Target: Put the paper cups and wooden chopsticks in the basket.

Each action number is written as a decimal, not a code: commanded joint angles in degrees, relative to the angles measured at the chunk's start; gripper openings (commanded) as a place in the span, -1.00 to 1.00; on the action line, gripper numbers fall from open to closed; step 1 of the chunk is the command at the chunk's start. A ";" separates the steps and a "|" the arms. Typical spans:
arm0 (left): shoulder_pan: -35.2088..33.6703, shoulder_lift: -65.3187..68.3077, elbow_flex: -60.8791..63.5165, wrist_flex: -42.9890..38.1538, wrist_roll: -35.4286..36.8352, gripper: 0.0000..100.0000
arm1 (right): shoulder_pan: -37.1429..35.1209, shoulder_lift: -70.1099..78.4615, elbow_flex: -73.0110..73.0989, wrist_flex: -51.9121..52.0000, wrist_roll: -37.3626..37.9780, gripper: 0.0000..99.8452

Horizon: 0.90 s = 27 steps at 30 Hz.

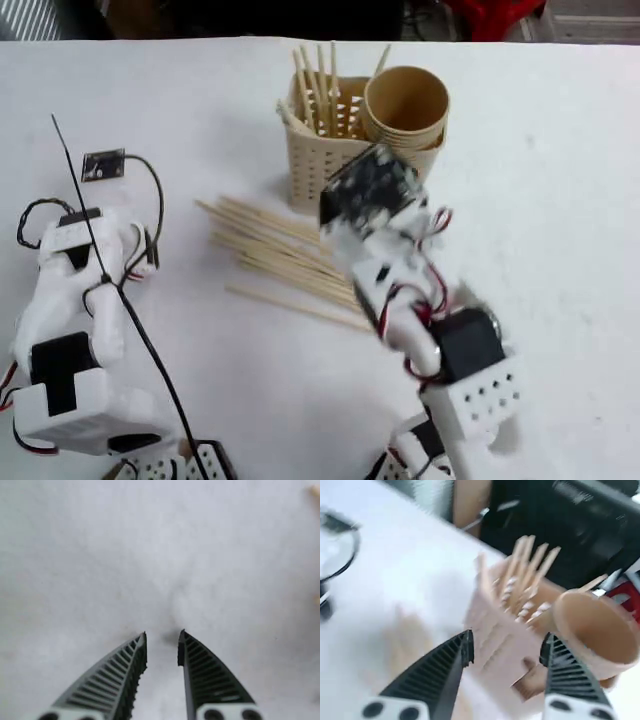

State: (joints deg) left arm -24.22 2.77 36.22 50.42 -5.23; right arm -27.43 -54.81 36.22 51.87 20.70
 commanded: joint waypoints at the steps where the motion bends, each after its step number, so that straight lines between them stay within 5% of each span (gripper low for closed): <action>1: 0.75 -0.22 -0.09 -0.88 0.18 -0.76 | -7.96 1.27 -0.44 10.77 2.37 -0.55; 10: 0.66 -0.22 -0.09 -0.88 0.18 -0.76 | -19.47 31.25 -0.35 10.15 16.18 -0.55; 18: 0.66 -0.22 -0.09 -0.88 0.18 -0.76 | -18.42 54.55 -0.53 -4.53 23.65 -0.55; 27: 0.75 -0.22 -0.09 -0.79 0.18 -0.76 | -17.10 59.56 -0.70 -8.40 24.26 -0.59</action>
State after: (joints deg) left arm -24.22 2.77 36.22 50.42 -5.23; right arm -45.80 4.62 36.04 45.19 44.53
